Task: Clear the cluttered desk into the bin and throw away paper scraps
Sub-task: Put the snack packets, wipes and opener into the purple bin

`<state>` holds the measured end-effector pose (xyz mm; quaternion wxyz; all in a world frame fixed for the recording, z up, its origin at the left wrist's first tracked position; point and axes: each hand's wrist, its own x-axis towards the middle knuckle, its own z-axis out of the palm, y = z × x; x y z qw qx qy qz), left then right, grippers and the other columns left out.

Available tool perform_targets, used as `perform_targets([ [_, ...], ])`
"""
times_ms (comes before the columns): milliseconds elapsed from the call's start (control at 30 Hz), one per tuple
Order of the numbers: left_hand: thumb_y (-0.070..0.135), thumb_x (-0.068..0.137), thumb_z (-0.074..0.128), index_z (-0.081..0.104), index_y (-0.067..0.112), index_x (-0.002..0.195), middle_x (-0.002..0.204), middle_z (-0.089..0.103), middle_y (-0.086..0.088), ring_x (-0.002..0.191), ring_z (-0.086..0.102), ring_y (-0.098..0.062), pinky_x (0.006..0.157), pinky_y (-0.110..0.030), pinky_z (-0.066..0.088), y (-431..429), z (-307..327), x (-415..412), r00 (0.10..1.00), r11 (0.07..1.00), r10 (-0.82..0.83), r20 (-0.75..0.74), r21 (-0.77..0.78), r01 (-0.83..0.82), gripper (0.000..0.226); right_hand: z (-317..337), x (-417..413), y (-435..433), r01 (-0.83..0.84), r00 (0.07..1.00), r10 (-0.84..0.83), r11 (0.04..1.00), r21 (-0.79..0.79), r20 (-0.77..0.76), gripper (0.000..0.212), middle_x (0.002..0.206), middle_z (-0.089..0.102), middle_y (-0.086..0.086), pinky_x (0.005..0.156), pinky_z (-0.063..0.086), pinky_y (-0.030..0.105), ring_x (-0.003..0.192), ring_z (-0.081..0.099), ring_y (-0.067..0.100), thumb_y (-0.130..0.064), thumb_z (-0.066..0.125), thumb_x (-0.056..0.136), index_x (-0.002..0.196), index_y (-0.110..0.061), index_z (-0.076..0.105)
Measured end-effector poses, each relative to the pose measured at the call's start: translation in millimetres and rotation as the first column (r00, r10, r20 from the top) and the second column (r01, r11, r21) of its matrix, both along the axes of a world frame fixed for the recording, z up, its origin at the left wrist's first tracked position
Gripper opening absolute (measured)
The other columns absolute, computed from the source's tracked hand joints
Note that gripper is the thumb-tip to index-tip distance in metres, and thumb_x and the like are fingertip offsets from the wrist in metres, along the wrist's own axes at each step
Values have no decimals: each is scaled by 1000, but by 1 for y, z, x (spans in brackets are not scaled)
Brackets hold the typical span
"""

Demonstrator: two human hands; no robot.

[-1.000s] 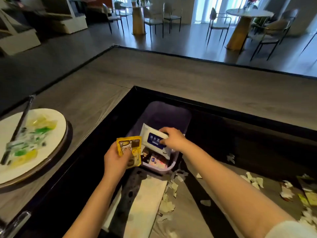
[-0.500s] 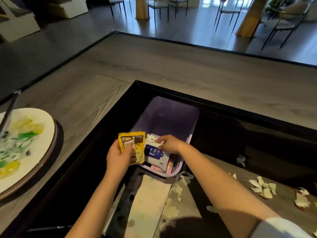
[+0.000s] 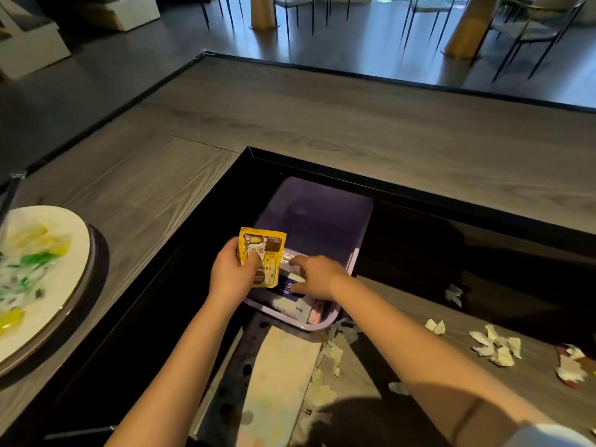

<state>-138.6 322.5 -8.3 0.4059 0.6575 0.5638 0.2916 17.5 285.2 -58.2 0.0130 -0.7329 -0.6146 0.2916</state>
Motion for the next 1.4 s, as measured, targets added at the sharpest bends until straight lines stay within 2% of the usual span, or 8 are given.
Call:
perform_targets([
  [133, 8, 91, 52, 57, 7, 113, 94, 56, 3, 81, 53, -10, 56, -8, 35, 3, 5, 12, 1000, 999, 29, -11, 29, -29, 22, 0, -2, -1, -19, 998, 22, 997, -71, 53, 70, 132, 54, 5, 79, 47, 32, 113, 57, 26, -35, 68, 80, 141, -27, 35],
  [233, 9, 92, 52, 57, 8, 111, 93, 57, 5, 80, 53, -9, 55, -7, 35, 2, 6, 12, 997, 997, 76, 20, 30, -77, 20, -5, -9, 4, 80, 981, -106, 984, -157, -163, 68, 117, 60, 7, 75, 56, 34, 90, 67, 25, -23, 68, 81, 141, -29, 39],
  [500, 16, 94, 50, 56, 16, 101, 78, 57, 12, 73, 55, -5, 57, -11, 39, -4, -2, -4, 982, 984, 158, 101, -102, -148, 9, 18, 35, 31, 405, 841, -416, 908, -107, -346, 37, 122, 60, 12, 86, 47, 33, 106, 58, 26, -24, 61, 90, 123, -9, 56],
  [733, 18, 94, 50, 59, 5, 110, 90, 58, 0, 78, 55, -12, 54, -10, 37, -2, -5, -1, 979, 970, 204, 24, -138, -198, 23, -3, 34, 39, 167, 985, -172, 968, -188, -6, 35, 110, 67, 8, 80, 55, 35, 94, 63, 25, -10, 72, 77, 110, -9, 62],
  [967, 11, 93, 51, 55, 7, 117, 95, 54, 4, 83, 51, -9, 54, -6, 35, 5, -6, 6, 996, 997, 40, -77, -68, -45, 25, -6, 31, 27, -5, 979, 21, 997, -78, 202, 49, 123, 58, 9, 77, 50, 34, 107, 58, 28, -9, 62, 81, 128, -17, 51],
  [1167, 5, 90, 53, 54, 6, 115, 108, 61, -7, 105, 59, -26, 72, -26, 41, 25, -13, 20, 962, 984, -139, -237, -140, 108, 25, 6, 24, -4, -2, 989, -22, 986, 164, 147, 39, 129, 57, 6, 95, 38, 36, 117, 52, 27, -22, 46, 93, 133, -21, 48],
  [1300, 3, 83, 60, 49, 5, 119, 118, 58, -12, 111, 55, -28, 75, -25, 36, 38, -30, 28, 860, 952, -287, -422, -226, 207, 37, -2, 19, -49, 136, 976, -199, 878, 459, 92, 31, 119, 63, 2, 112, 19, 32, 117, 52, 20, -19, 52, 90, 120, -17, 60],
  [1400, 7, 83, 61, 46, 2, 118, 123, 55, -16, 112, 54, -30, 75, -28, 38, 44, -48, 32, 705, 922, -386, -595, -265, 282, 38, -10, 19, -64, 172, 978, -205, 884, 435, 29, 31, 128, 60, 3, 115, 10, 31, 131, 41, 19, -17, 51, 91, 120, -15, 61],
])
